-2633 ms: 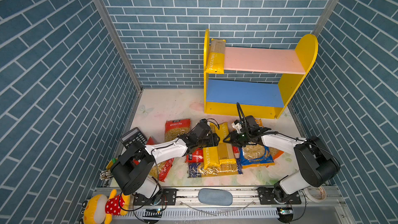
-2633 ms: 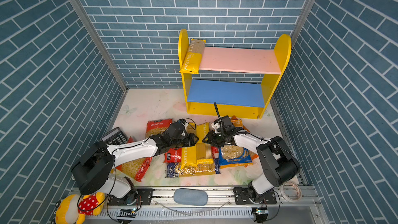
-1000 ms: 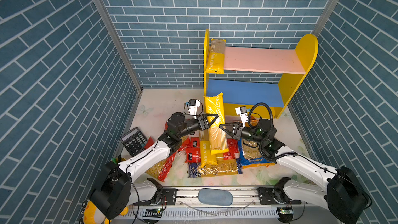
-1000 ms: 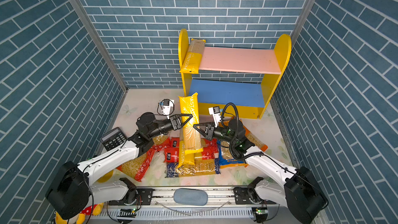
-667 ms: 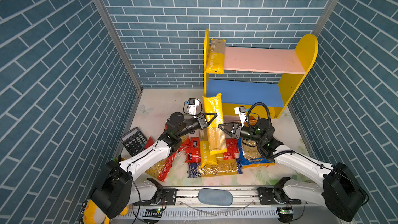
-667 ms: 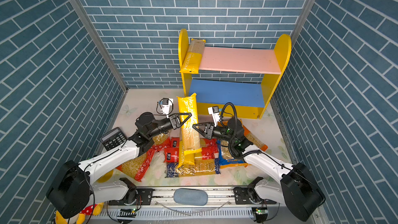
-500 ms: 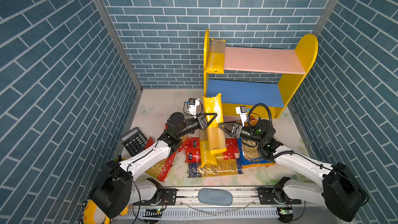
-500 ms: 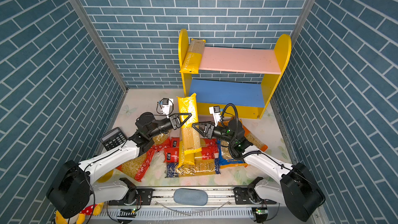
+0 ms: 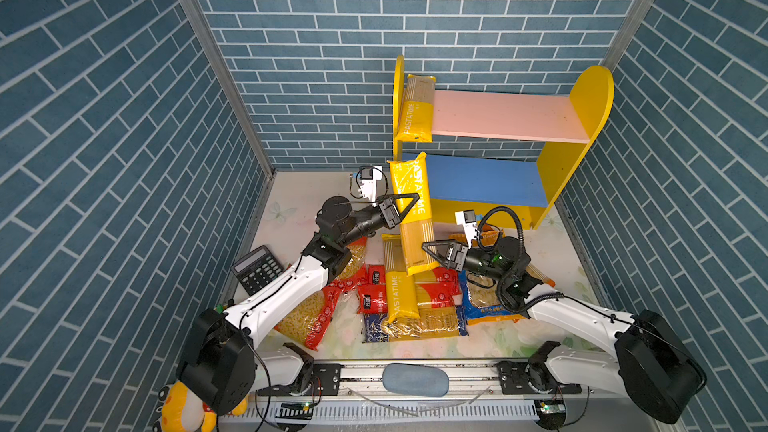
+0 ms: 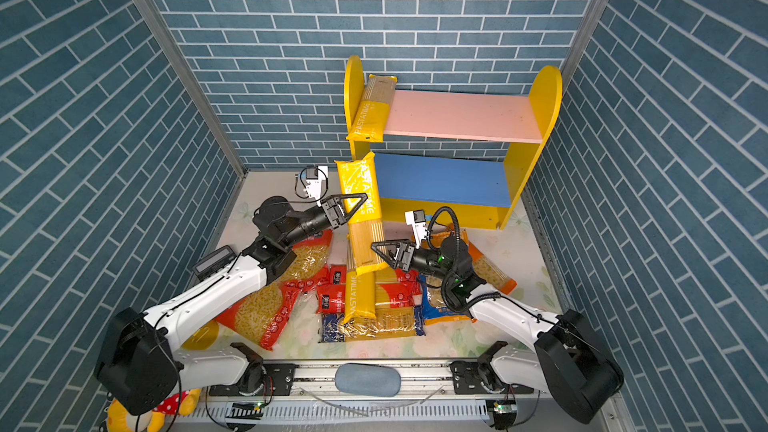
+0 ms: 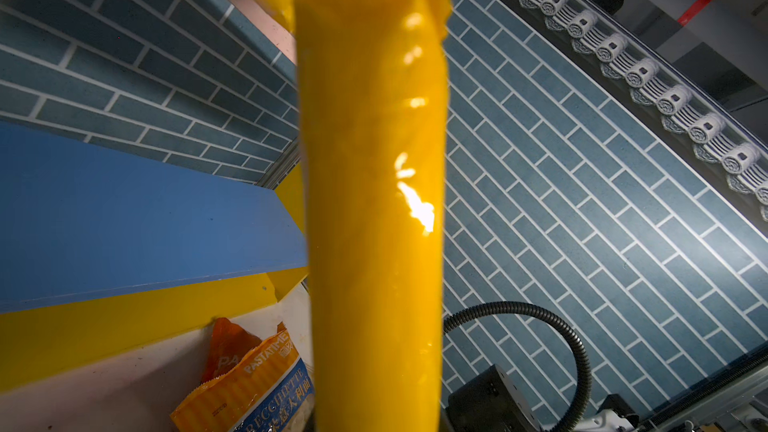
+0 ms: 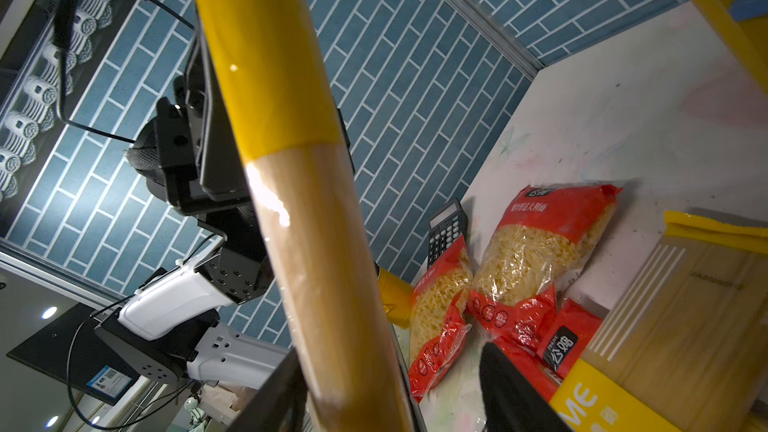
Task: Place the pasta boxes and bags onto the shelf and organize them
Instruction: 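Raise the pack onto the pink shelf with right gripper while left releases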
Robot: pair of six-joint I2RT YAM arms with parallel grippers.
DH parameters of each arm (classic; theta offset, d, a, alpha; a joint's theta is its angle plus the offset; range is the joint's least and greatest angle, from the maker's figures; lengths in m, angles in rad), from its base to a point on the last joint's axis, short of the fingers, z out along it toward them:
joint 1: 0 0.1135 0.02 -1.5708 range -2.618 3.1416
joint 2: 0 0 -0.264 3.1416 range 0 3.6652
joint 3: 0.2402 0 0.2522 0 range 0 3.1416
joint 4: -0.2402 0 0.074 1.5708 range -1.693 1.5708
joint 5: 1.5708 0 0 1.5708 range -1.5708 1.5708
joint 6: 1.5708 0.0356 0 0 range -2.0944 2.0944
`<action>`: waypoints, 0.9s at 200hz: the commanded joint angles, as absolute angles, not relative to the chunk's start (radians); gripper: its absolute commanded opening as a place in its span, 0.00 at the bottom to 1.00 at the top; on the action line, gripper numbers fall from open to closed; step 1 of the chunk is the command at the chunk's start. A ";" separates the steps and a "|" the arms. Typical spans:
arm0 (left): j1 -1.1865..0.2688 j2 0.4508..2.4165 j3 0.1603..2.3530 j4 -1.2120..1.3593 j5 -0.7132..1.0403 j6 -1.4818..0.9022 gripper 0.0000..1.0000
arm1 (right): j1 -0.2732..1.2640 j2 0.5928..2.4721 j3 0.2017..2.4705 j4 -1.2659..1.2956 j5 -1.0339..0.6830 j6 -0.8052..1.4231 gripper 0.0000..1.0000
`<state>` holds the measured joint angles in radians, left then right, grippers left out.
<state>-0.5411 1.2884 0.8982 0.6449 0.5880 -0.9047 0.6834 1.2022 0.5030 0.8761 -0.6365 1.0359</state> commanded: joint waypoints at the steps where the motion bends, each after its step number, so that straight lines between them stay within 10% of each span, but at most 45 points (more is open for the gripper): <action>1: -0.541 1.285 0.962 0.829 0.593 -0.957 0.04 | 0.688 1.195 0.509 0.920 -0.652 1.056 0.61; 46: -0.540 1.277 0.961 0.796 0.590 -0.947 0.10 | 0.687 1.195 0.528 0.964 -0.657 1.060 0.27; 68: -0.538 1.262 0.966 0.744 0.597 -0.919 0.32 | 0.686 1.184 0.561 0.936 -0.662 1.032 0.18; 108: -0.532 1.185 0.958 0.632 0.588 -0.830 0.62 | 0.671 1.139 0.716 0.787 -0.690 0.902 0.08; 180: -0.528 1.083 0.876 0.581 0.539 -0.776 0.71 | 0.528 1.138 1.013 0.608 -0.725 0.844 0.00</action>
